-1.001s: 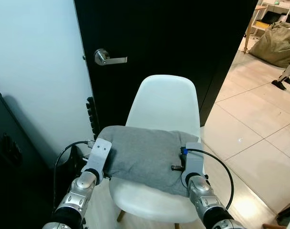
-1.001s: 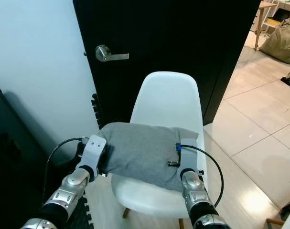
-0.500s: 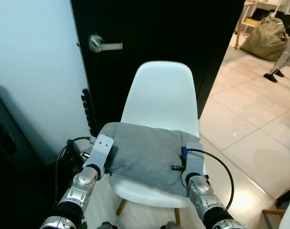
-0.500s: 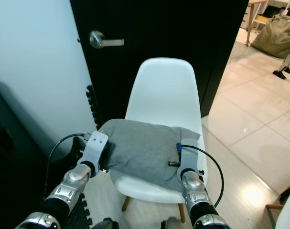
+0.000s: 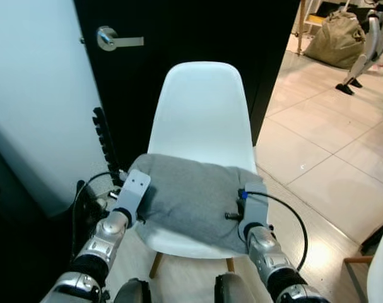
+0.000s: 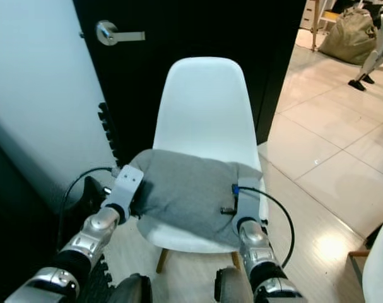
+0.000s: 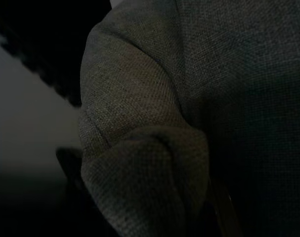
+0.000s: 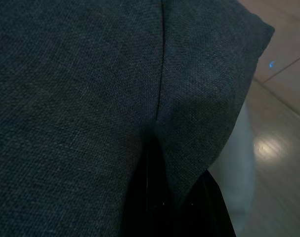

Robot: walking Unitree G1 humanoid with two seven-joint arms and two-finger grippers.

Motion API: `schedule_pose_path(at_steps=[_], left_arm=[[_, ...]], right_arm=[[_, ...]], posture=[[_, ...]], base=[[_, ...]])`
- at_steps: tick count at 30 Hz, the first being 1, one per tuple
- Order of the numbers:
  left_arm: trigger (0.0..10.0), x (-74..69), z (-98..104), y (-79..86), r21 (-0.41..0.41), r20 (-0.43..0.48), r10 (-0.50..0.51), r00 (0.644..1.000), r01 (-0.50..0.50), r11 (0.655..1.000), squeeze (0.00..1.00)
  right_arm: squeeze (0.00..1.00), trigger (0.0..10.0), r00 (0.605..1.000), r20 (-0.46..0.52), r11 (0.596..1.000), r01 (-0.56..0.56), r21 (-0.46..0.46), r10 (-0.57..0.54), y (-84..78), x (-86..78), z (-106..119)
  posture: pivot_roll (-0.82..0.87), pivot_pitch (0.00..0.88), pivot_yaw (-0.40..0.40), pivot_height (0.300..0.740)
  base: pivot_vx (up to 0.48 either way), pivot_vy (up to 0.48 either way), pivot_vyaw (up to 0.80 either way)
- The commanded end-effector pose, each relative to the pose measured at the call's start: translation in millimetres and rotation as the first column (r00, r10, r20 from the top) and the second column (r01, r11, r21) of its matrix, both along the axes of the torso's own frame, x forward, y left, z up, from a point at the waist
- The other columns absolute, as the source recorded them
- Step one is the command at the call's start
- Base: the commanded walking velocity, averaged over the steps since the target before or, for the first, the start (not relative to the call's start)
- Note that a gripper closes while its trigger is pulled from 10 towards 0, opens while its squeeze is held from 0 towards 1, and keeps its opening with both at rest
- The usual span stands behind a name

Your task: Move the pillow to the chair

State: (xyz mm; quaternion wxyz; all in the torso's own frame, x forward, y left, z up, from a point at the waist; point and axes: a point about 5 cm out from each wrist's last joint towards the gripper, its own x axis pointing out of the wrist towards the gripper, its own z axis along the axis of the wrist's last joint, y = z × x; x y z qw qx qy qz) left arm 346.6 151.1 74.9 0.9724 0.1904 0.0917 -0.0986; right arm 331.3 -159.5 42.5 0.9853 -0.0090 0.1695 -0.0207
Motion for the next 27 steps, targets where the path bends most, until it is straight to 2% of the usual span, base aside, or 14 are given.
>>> schedule_pose_path(at_steps=[1,9,17,20,21,22,23,24,25,26,27], left_arm=[[10.0,4.7,8.0,2.0,0.04,0.043,-0.009,0.999,0.007,0.999,0.0],[10.0,10.1,13.6,9.0,0.098,0.065,0.021,0.998,-0.027,0.995,0.0],[10.0,8.0,7.9,13.1,0.103,0.048,0.032,0.998,-0.037,0.994,0.0],[10.0,9.7,9.2,13.6,0.094,0.047,0.042,0.998,-0.047,0.995,0.0],[10.0,10.1,9.3,12.8,0.086,0.043,0.038,0.998,-0.041,0.995,0.06],[10.0,10.1,9.3,12.8,0.086,0.043,0.038,0.998,-0.041,0.995,0.06],[10.0,10.3,9.3,12.1,0.082,0.041,0.033,0.999,-0.036,0.996,1.0],[10.0,10.2,8.5,11.4,0.07,0.033,0.033,0.999,-0.035,0.997,1.0],[10.0,9.8,7.4,10.3,0.056,0.024,0.027,0.999,-0.029,0.998,1.0],[10.0,9.8,7.4,10.3,0.056,0.024,0.027,0.999,-0.029,0.998,1.0],[10.0,9.4,6.5,9.7,0.052,0.02,0.026,0.999,-0.027,0.998,1.0]], right_arm=[[0.0,10.0,0.998,0.054,1.0,-0.026,-0.012,0.027,6.2,8.8,11.9],[0.0,10.0,0.993,0.103,0.998,-0.055,-0.024,0.057,14.9,20.3,27.2],[0.0,10.0,0.992,0.104,0.998,-0.063,-0.019,0.064,17.0,20.1,26.3],[0.0,10.0,0.994,0.106,0.999,-0.043,0.017,0.04,15.4,21.7,27.7],[0.0,10.0,0.994,0.107,0.999,-0.037,0.025,0.034,14.7,22.2,28.2],[0.0,10.0,0.994,0.107,0.999,-0.037,0.025,0.034,14.7,22.2,28.2],[0.0,10.0,0.994,0.108,0.999,-0.033,0.029,0.03,14.2,22.4,28.5],[0.0,10.0,0.994,0.107,0.999,-0.029,0.033,0.026,13.4,22.3,28.2],[0.11,10.0,0.994,0.103,0.999,-0.027,0.03,0.023,12.7,21.5,27.0],[0.11,10.0,0.994,0.103,0.999,-0.027,0.03,0.023,12.7,21.5,27.0],[0.34,10.0,0.995,0.102,0.999,-0.026,0.029,0.023,12.2,21.1,26.3]], posture=[[-0.01,0.063,-0.025,0.6],[0.0,0.076,-0.033,0.6],[0.0,0.062,-0.037,0.6],[-0.01,0.059,-0.034,0.6],[-0.01,0.061,-0.033,0.6],[-0.01,0.061,-0.033,0.6],[-0.01,0.061,-0.033,0.6],[-0.01,0.065,-0.033,0.6],[-0.01,0.063,-0.035,0.6],[-0.01,0.063,-0.035,0.6],[-0.01,0.061,-0.034,0.6]], base=[[0.0,0.0,0.0],[0.0,0.0,0.0],[0.0,0.0,0.0],[0.0,0.0,0.0],[0.0,0.0,0.0],[0.0,0.0,0.0],[0.0,0.0,0.0],[0.0,0.0,0.0],[0.0,0.0,0.0],[0.0,0.0,0.0],[0.0,0.0,0.0]])
